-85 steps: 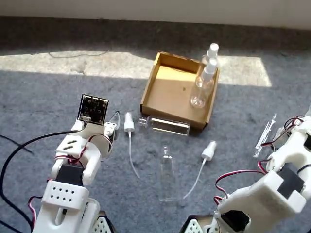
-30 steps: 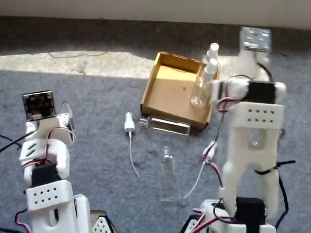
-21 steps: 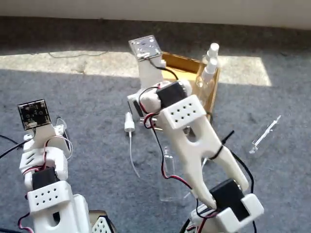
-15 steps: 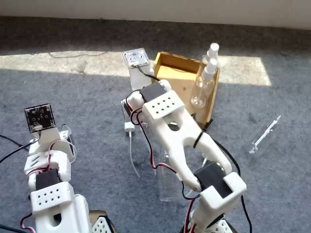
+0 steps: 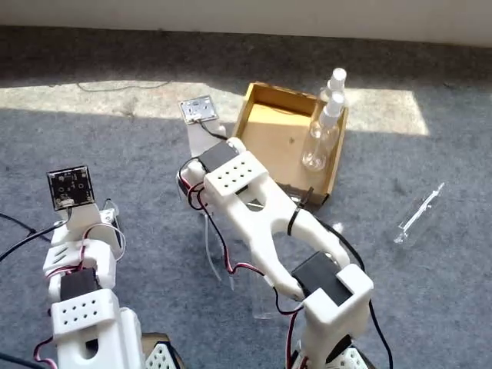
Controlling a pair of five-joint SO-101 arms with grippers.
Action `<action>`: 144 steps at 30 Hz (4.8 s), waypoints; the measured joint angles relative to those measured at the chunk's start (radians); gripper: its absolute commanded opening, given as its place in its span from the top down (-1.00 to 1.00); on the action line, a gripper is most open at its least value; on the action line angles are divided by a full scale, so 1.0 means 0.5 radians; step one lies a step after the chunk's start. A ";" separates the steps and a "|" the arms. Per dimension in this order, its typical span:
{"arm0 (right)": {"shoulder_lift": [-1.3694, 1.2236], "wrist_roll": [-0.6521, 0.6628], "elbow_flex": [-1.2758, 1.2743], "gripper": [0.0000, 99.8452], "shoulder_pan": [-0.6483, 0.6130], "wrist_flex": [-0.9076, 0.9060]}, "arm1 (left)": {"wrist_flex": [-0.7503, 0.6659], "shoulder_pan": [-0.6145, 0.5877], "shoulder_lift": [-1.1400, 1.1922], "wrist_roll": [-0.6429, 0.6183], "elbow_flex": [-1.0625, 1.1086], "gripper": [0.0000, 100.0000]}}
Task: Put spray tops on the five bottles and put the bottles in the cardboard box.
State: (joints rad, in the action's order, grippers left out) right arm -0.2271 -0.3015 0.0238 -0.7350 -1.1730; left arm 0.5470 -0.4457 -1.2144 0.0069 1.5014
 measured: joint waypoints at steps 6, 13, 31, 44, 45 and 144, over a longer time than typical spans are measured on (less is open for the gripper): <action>0.000 0.000 0.000 0.56 -0.064 -0.089 | 0.000 0.006 0.000 0.000 0.000 0.70; 0.009 0.000 0.055 0.56 -0.061 -0.249 | 0.000 0.009 0.000 0.000 0.000 0.70; 1.157 0.743 0.178 0.55 1.924 -0.908 | -0.193 0.009 0.000 0.000 0.095 0.71; 0.221 0.678 -0.144 0.38 2.378 -0.261 | -0.193 0.009 0.000 0.000 0.110 0.71; 0.147 0.675 -0.101 0.38 2.378 -0.258 | -0.196 0.009 0.000 0.000 0.110 0.71; 0.012 1.577 1.160 0.99 2.031 -1.148 | 1.056 1.062 2.544 -0.457 -2.335 0.70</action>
State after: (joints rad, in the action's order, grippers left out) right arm -0.2209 0.4872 0.6038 0.2808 -1.7469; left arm 1.0748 0.0852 0.0575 -0.2217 0.3337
